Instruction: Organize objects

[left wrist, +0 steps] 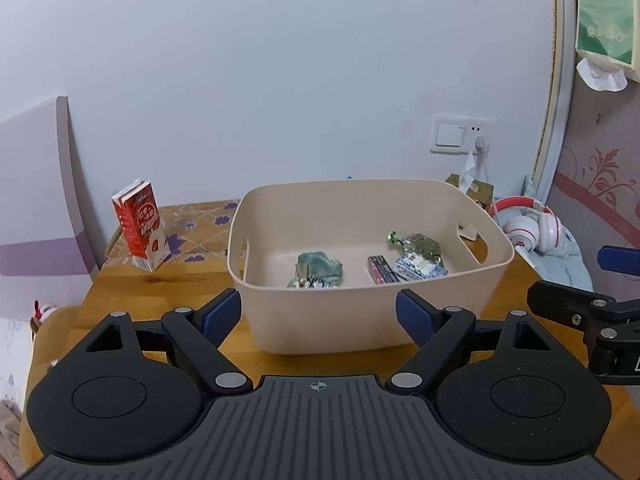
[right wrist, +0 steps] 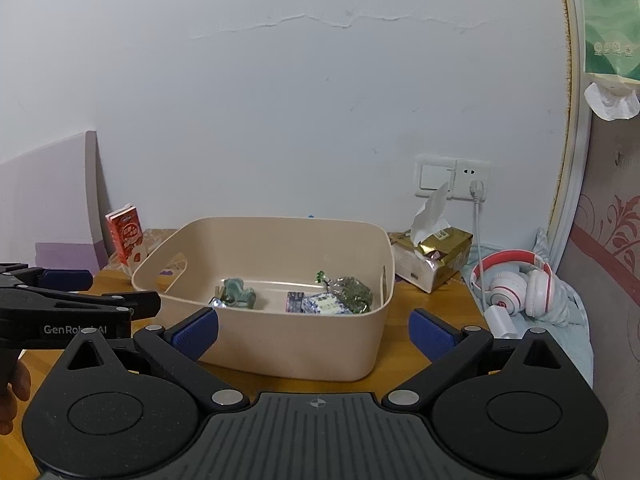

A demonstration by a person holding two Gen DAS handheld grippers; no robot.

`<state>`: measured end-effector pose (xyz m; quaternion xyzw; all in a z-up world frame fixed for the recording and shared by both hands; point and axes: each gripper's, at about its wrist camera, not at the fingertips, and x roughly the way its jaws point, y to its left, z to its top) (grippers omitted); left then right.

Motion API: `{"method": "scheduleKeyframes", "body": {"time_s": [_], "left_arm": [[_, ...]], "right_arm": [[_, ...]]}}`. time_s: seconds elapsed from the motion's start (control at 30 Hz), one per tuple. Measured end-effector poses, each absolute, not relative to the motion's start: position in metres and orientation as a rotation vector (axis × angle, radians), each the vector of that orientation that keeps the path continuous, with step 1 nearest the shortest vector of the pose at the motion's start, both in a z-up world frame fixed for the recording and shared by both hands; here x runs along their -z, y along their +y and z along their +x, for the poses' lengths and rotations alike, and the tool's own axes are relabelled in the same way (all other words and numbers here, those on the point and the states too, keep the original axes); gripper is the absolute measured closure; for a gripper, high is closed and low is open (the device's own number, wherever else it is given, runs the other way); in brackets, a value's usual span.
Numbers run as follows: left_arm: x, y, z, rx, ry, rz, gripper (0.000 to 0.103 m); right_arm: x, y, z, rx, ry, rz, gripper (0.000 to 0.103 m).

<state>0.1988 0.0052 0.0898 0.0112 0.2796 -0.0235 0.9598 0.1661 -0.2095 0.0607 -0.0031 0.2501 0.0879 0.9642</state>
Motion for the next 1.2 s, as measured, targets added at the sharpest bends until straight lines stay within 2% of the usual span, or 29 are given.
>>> {"method": "scheduleKeyframes", "body": {"time_s": [1.2], "left_arm": [[-0.082, -0.002, 0.099, 0.055, 0.523, 0.036, 0.017]], "right_arm": [[-0.057, -0.207, 0.074, -0.189, 0.473, -0.037, 0.000]]}}
